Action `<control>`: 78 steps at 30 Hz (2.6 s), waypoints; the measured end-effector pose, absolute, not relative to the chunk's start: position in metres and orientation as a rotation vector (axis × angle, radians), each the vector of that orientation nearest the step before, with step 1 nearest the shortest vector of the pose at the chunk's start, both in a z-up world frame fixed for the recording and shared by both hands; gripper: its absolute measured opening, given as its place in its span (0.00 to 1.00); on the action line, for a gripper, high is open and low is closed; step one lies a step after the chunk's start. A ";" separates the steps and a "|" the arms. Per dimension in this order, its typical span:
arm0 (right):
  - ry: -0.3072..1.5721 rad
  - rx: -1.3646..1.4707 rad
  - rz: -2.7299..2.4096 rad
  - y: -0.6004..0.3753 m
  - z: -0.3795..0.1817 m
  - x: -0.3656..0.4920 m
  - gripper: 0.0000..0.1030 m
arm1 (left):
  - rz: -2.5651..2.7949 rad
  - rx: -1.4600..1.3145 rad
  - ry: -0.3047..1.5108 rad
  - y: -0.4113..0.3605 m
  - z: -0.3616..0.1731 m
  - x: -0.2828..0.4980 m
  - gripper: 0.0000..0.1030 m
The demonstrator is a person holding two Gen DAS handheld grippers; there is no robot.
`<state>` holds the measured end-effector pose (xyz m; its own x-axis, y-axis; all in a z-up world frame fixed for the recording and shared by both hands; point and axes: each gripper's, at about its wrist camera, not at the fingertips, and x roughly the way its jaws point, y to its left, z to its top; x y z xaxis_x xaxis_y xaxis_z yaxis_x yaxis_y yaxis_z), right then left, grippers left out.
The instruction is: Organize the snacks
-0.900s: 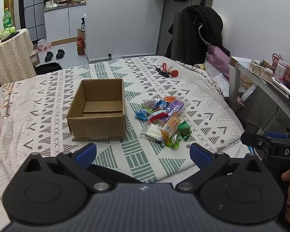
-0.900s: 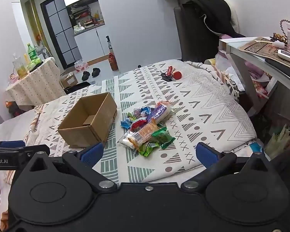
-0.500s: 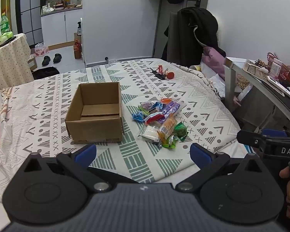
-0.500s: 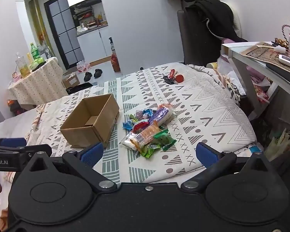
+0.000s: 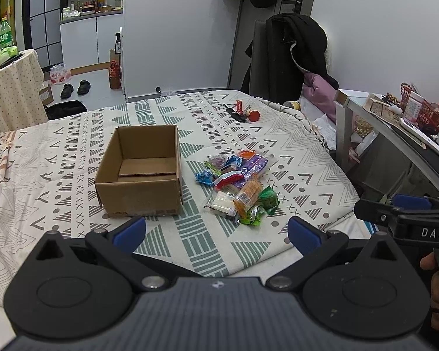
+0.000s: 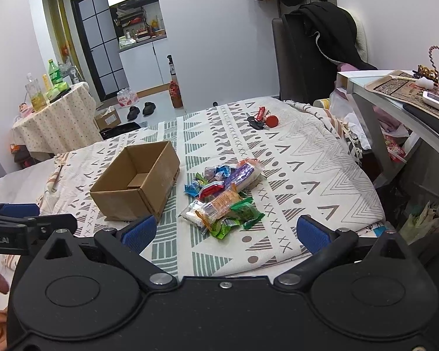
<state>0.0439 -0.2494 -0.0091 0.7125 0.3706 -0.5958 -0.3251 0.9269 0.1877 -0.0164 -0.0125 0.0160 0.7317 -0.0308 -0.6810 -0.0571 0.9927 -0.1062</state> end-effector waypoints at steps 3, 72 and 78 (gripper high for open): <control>0.686 0.062 0.383 -0.248 -0.010 0.044 1.00 | 0.017 -0.128 0.748 -0.012 0.016 -0.016 1.00; 0.796 0.096 0.374 -0.251 -0.028 0.087 1.00 | 0.020 -0.208 0.763 -0.005 0.004 0.035 0.99; 0.836 0.111 0.369 -0.258 -0.040 0.107 1.00 | 0.015 -0.206 0.784 -0.013 -0.005 0.058 0.99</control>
